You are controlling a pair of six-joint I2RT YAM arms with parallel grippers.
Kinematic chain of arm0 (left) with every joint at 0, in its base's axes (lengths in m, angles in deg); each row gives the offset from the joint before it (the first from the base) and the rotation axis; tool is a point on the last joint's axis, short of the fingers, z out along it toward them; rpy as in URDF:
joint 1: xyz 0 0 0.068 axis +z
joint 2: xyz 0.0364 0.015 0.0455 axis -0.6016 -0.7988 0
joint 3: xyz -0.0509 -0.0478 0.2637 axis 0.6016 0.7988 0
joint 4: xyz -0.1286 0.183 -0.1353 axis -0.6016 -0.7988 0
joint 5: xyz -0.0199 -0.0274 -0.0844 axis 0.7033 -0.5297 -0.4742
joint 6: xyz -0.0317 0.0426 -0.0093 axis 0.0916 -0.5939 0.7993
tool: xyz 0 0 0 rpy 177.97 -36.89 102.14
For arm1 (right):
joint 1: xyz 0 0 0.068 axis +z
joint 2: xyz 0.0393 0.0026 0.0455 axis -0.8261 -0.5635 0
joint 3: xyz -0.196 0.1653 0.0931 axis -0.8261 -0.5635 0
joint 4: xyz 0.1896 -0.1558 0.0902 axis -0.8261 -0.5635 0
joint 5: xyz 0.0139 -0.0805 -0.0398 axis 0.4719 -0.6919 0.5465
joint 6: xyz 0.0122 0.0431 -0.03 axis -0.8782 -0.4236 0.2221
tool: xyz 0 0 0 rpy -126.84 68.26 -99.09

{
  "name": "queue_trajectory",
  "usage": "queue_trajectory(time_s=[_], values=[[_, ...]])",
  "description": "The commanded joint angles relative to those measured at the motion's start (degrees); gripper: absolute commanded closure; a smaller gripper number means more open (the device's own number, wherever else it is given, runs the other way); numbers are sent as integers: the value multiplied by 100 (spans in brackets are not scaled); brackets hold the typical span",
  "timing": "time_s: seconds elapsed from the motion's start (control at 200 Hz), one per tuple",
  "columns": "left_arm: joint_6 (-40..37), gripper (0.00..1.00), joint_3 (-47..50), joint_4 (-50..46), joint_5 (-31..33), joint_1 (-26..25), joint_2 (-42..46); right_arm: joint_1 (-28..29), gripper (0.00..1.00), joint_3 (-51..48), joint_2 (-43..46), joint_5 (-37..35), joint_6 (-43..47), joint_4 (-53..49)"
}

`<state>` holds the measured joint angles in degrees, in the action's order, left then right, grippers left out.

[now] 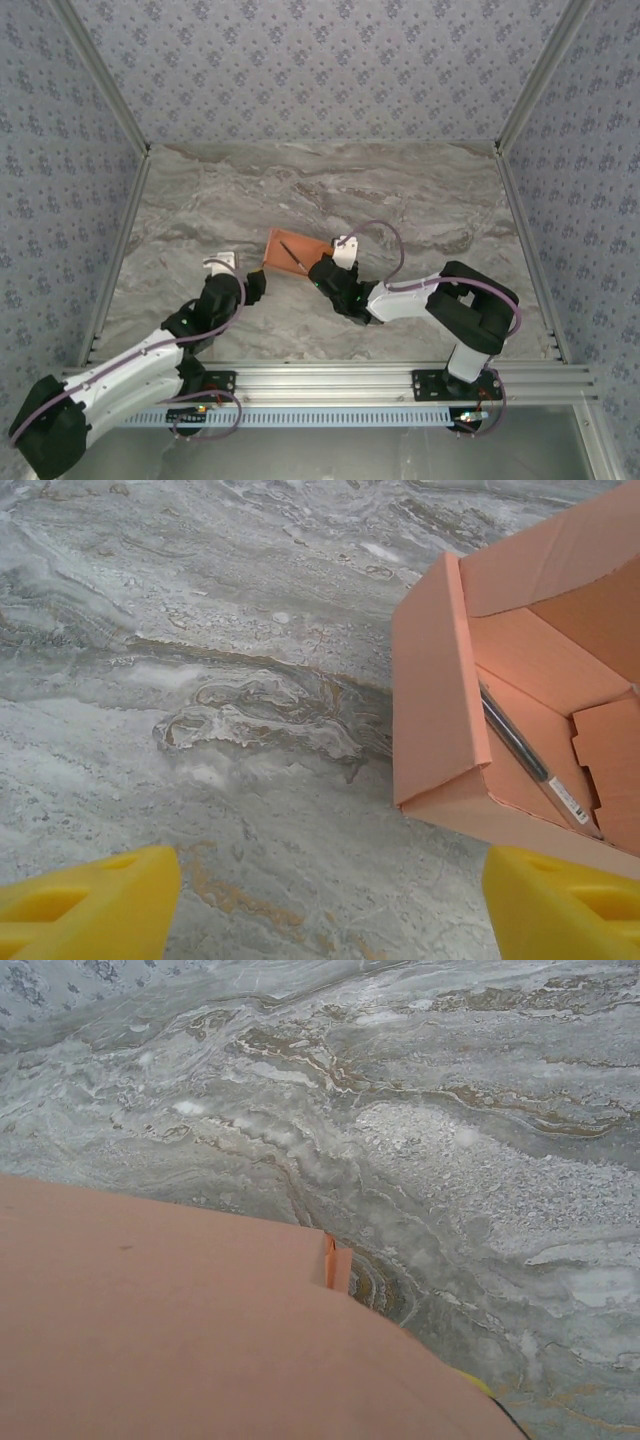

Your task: Fold the paper box

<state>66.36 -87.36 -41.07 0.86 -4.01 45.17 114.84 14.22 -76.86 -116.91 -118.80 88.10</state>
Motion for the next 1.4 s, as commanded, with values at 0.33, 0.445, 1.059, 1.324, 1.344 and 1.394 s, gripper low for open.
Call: queue_trajectory(time_s=[0.33, 0.445, 1.059, 1.324, 1.344, 1.394], values=[[-387, 21, -1621, -1377, -706, 556, 279, 9, 91, 223, -101, -228, 288, -512], [-626, 21, -2299, -1380, -1055, 780, -473, 16, 91, 236, -110, -245, 287, -519], [-1474, 22, -4215, -2150, -2125, 929, -3097, -25, 91, 344, -101, -272, 401, -628], [-1421, 23, -3846, -2136, -2212, 953, -3138, -60, 90, 434, -141, -239, 489, -654], [-1401, 23, -3820, -2128, -2215, 953, -3137, -63, 90, 449, -146, -238, 501, -661], [-1367, 23, -3752, -2084, -2247, 951, -3150, -65, 90, 468, -158, -237, 511, -680]])
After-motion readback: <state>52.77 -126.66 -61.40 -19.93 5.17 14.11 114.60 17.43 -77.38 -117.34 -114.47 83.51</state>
